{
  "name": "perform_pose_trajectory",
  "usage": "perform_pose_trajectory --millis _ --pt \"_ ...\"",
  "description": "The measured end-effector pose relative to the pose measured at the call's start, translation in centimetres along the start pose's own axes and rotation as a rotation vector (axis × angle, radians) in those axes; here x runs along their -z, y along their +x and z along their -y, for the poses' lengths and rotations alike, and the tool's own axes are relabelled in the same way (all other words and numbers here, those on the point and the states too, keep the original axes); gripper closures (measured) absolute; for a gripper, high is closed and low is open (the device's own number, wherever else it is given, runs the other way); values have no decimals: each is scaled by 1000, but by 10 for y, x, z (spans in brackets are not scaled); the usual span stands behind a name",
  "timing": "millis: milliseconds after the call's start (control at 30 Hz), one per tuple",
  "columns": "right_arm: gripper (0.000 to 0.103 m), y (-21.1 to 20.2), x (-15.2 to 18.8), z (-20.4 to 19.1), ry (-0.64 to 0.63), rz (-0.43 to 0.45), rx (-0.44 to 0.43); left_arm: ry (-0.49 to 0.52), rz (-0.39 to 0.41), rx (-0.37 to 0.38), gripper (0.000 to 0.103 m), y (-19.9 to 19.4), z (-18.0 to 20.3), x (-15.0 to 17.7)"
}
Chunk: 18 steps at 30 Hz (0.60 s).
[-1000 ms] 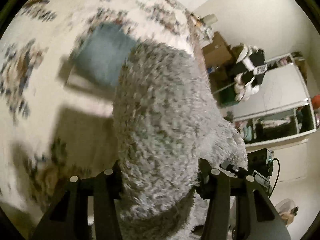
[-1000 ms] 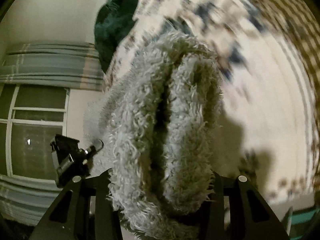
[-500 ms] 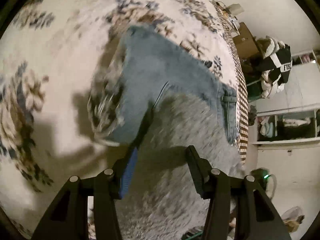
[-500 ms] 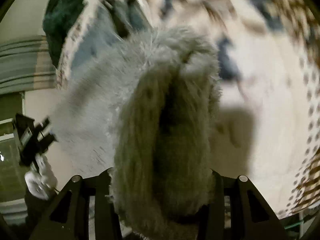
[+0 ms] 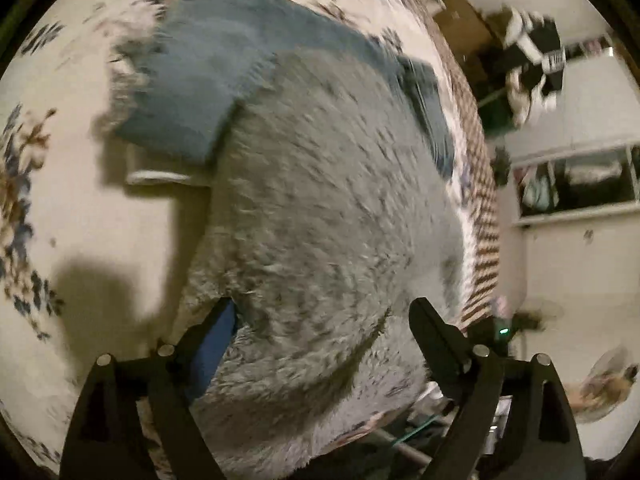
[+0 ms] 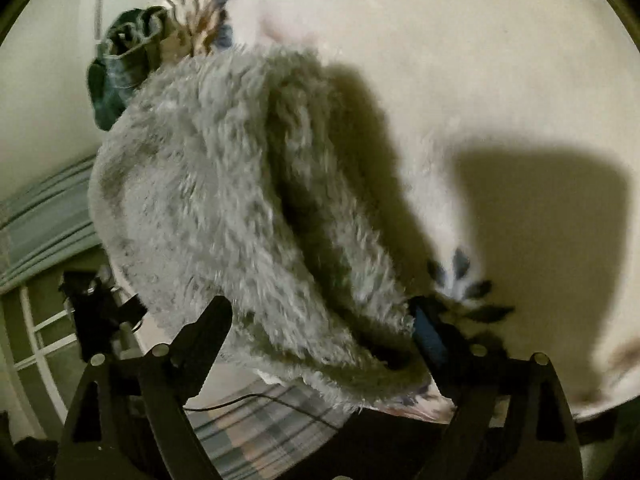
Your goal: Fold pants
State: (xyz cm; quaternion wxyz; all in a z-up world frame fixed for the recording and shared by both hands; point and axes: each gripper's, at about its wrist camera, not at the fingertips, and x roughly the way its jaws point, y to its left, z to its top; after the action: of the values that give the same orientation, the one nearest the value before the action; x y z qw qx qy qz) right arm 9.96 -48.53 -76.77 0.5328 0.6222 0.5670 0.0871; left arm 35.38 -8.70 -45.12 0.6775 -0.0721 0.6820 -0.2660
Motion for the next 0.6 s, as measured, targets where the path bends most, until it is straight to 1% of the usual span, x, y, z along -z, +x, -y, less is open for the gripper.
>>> perform_pose_trajectory --millis 67,133,167,200,267,333,367,433,500,533,600 --pt "11 -7 9 12 6 31 -17 52 13 -67 16 7 7 -1" --pt "11 -20 15 23 23 53 -33 87 19 -171 16 16 5 -3" --pt "11 -22 19 28 33 62 -29 85 16 -194 16 21 -2 -5" --pt "11 -25 23 33 38 74 -27 74 14 -198 11 24 -7 -6" --pt "11 -31 32 40 32 84 -26 25 3 -174 7 28 -25 -11" --pt "11 -35 26 37 -7 98 -22 8 -4 -115 6 27 -34 -13" --pt "11 -39 21 42 -31 104 -25 22 -2 -82 6 26 -34 -13" --pt "11 -36 11 24 -99 123 -26 58 -3 -52 6 27 -33 -12" --pt "11 -32 -1 8 -182 118 -26 66 -11 -10 6 33 -35 -16" --pt "9 -28 -6 2 -209 107 -23 61 -12 6 6 35 -38 -17" --pt "0 -12 -21 -9 -258 65 1 51 -19 52 6 40 -43 -22"
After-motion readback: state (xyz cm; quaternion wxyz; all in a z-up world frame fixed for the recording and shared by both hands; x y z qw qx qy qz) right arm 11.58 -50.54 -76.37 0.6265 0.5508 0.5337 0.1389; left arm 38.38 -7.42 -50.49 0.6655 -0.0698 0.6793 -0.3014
